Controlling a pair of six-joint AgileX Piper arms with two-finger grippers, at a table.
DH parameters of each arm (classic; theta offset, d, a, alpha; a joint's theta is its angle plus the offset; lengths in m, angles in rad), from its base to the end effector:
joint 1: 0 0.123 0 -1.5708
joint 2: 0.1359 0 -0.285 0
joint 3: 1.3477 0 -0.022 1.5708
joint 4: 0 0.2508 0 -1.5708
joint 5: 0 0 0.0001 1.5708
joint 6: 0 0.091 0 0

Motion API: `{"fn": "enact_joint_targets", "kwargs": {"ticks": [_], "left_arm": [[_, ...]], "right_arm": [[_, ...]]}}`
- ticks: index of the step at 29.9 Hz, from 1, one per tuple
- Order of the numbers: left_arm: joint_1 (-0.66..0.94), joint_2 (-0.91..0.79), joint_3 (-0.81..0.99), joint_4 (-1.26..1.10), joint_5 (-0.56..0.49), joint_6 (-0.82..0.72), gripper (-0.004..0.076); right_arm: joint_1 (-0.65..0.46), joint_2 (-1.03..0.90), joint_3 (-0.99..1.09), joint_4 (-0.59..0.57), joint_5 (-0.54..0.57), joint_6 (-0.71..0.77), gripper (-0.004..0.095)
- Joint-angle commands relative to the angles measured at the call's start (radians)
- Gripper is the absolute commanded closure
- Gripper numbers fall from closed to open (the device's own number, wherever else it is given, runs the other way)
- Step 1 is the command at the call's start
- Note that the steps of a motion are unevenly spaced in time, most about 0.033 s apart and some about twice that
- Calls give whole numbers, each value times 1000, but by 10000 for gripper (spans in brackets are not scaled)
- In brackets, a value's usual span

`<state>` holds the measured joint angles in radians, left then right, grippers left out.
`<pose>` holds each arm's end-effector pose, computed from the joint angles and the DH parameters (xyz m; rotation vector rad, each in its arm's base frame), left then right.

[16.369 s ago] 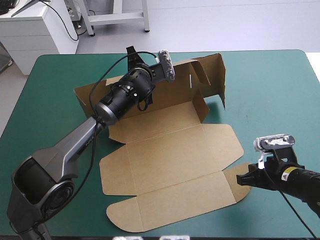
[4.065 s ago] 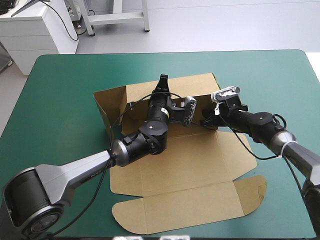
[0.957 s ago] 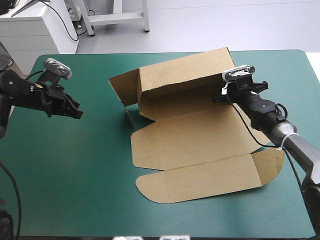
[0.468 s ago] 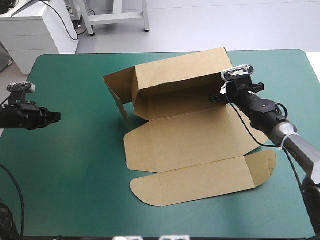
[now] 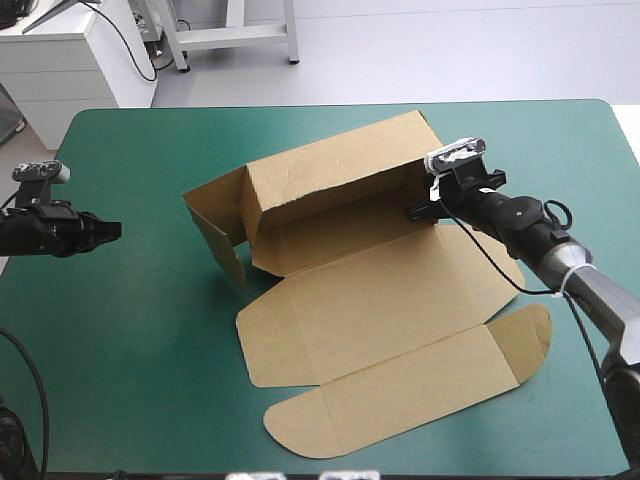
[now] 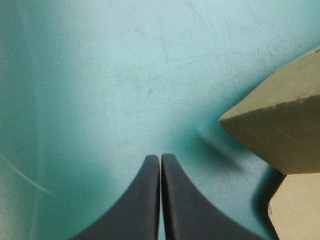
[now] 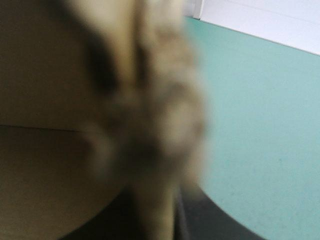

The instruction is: Fold the box

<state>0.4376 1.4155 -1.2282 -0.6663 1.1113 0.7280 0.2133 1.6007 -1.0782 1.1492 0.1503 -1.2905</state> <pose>0.2749 0.0729 0.3369 0.1191 2.4597 -0.4467 0.3521 0.0891 0.2753 -0.4518 2.0180 0.1834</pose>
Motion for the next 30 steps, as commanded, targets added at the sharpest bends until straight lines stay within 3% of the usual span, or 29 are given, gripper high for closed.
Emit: {"fn": "enact_joint_targets", "kwargs": {"ticks": [1,8,12,17,30], "left_arm": [[2,-38,-25,-69,-11,6,731],[2,-38,-25,-73,-5,6,731],[2,-38,-25,-75,4,6,731],[2,-38,-25,-123,19,6,731],[2,-38,-25,-217,46,31,731]], "right_arm": [[-6,-34,-50,-241,56,294,922],[-17,-34,-205,-698,278,893,921],[-17,-34,-341,-862,436,1086,921],[-17,-34,-455,-977,619,1216,921],[-17,-34,-505,-1071,1032,1290,922]]}}
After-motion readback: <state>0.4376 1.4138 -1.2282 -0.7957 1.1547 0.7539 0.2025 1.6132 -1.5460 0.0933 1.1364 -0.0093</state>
